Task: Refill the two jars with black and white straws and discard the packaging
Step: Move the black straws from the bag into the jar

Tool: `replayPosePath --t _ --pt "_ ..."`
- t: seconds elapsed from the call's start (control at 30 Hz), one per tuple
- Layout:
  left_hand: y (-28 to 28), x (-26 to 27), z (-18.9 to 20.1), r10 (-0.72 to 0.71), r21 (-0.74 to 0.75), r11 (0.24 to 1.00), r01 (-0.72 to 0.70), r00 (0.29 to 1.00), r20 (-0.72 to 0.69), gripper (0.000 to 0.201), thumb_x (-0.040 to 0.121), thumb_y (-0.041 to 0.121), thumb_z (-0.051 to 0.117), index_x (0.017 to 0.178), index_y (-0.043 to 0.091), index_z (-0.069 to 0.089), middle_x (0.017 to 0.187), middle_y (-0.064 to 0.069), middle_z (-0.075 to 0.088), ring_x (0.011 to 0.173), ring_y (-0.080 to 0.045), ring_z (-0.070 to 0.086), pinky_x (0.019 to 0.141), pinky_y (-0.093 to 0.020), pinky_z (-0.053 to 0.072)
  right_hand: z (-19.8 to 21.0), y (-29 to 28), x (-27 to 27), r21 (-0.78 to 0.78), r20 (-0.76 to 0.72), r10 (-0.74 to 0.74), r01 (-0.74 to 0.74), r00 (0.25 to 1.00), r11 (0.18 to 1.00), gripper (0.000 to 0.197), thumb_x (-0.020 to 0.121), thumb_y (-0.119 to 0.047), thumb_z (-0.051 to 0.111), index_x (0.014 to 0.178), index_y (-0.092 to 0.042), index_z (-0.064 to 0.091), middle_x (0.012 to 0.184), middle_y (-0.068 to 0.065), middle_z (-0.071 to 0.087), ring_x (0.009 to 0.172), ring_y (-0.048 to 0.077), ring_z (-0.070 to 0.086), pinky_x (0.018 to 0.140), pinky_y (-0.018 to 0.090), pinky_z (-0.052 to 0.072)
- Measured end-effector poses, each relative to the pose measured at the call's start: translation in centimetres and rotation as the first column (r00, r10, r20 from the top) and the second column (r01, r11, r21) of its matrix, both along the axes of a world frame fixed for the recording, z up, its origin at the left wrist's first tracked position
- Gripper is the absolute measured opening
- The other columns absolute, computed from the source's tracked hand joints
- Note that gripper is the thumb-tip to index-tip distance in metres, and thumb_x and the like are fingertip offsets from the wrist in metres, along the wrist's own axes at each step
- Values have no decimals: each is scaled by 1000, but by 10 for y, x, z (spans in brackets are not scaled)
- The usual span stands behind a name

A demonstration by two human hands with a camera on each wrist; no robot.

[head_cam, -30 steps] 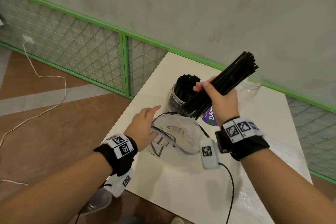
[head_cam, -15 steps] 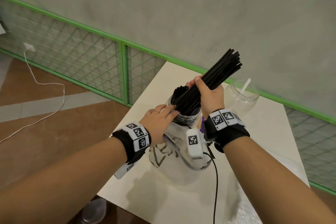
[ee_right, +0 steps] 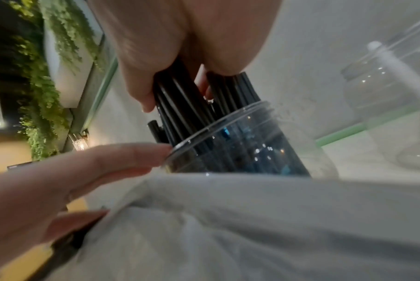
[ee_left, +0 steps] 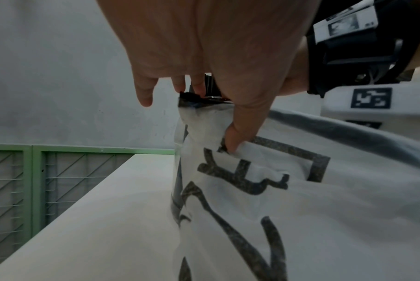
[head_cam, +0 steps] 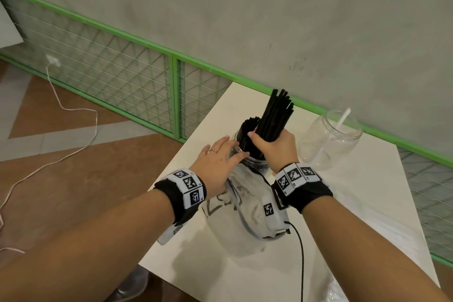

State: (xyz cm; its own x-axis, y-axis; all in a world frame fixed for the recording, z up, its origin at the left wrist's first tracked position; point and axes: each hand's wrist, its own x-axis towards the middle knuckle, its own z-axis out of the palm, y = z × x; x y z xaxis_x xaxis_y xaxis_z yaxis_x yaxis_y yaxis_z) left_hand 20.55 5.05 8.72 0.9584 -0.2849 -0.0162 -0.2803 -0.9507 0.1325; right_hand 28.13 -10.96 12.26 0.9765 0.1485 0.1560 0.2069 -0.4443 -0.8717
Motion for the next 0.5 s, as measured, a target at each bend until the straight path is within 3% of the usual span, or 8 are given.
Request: replayPosePath --t 0.07,0.17,0.27,0.33,0.4,0.5 --pt "1 -1 0 9 -6 1000 -9 1000 -2 89 76 18 64 146 34 12 153 -2 8 144 -23 1 112 -49 24 0 0 0 12 -25 8 -8 1000 1000 41 68 -47 75 96 -16 71 92 -1 72 89 10 68 83 35 57" --pt "1 -1 1 7 -11 1000 -7 1000 -5 91 75 20 65 147 33 12 153 -2 9 142 -23 9 111 -49 25 16 -4 5 155 -71 104 -92 992 984 41 71 -29 82 106 -10 68 96 -1 74 93 9 69 87 35 55" --pt "1 -1 2 6 -22 1000 -6 1000 -19 91 75 20 66 147 33 12 153 -2 8 140 -25 15 111 -50 26 33 -5 14 199 -123 185 -158 975 967 67 62 -45 85 113 -7 63 104 6 72 99 17 69 94 43 52" --pt "2 -2 2 5 -31 999 -6 999 -35 92 75 18 66 147 33 12 153 -2 7 139 -26 18 111 -50 26 40 -2 17 297 -167 204 -148 965 943 77 56 -50 86 119 -14 59 111 12 69 102 24 68 96 46 51" --pt "2 -2 3 0 -31 1000 -2 999 -46 92 75 17 66 147 33 12 154 -2 6 138 -28 21 111 -50 26 49 1 16 401 -134 176 -109 975 910 68 65 -43 82 123 -22 52 112 13 69 101 31 67 94 44 52" --pt "2 -2 6 -6 -19 1000 5 998 -59 92 75 17 67 147 32 12 153 -3 6 132 -28 33 109 -48 29 59 7 13 397 38 47 -58 998 916 46 83 -34 67 124 -25 48 100 3 69 87 25 71 86 40 55"
